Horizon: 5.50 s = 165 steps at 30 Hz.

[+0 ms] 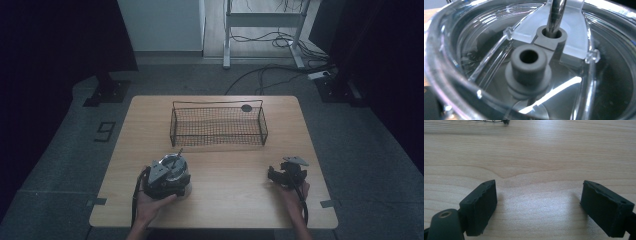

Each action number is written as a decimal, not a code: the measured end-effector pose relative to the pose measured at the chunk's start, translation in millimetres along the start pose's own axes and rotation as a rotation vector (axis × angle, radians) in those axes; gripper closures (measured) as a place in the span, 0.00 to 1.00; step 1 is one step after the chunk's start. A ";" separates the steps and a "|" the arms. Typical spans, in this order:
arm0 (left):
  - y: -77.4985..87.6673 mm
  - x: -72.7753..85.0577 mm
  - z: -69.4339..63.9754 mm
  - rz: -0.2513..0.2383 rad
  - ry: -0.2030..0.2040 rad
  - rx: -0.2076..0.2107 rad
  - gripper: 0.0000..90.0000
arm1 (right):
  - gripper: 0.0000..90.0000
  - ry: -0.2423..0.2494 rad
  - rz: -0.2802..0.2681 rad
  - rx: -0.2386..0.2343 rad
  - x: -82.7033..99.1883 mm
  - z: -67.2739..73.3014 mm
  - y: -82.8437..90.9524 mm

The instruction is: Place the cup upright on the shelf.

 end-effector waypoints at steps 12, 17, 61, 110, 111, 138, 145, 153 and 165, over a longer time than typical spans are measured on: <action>1.6 -6.6 2.8 -0.031 0.044 -0.026 0.04 | 0.15 -0.002 0.000 -0.001 -0.1 -0.1 -0.1; 3.1 -22.1 5.6 -0.066 0.076 -0.044 0.04 | 0.15 0.000 -0.001 -0.004 -0.3 0.1 -0.5; -28.0 -98.0 22.1 -0.113 0.082 -0.069 0.04 | 0.15 -0.004 0.000 0.001 -0.1 -0.1 -0.3; -73.4 -148.2 40.1 -0.118 0.116 -0.089 0.04 | 0.15 0.001 0.001 -0.001 -0.1 -0.4 -0.2; -73.7 -150.1 40.8 -0.121 0.117 -0.091 0.04 | 0.15 0.001 0.002 -0.002 -0.1 -0.4 -0.3; -119.6 -167.3 52.2 -0.088 0.108 -0.130 0.04 | 0.15 0.000 -0.003 -0.002 -0.3 -0.4 -0.6; -137.3 -162.5 57.7 -0.072 0.106 -0.143 0.04 | 0.15 0.001 -0.003 -0.003 -0.3 -0.4 -0.7; -158.1 -161.9 59.5 -0.054 0.097 -0.156 0.04 | 0.15 0.000 -0.002 -0.003 -0.2 -0.3 -0.5; -175.4 -160.3 62.3 -0.041 0.090 -0.178 0.04 | 0.15 0.000 -0.002 -0.004 -0.2 -0.2 -0.4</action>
Point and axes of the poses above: each handheld gripper's, and its own axes: y roughly backward along the jaws, x roughly out of its underside, z roughly to its left, the point moved 7 cm from there along -y, roughly forward along the jaws, and after that the axes turned 13 degrees about -z, right-handed, at the moved point
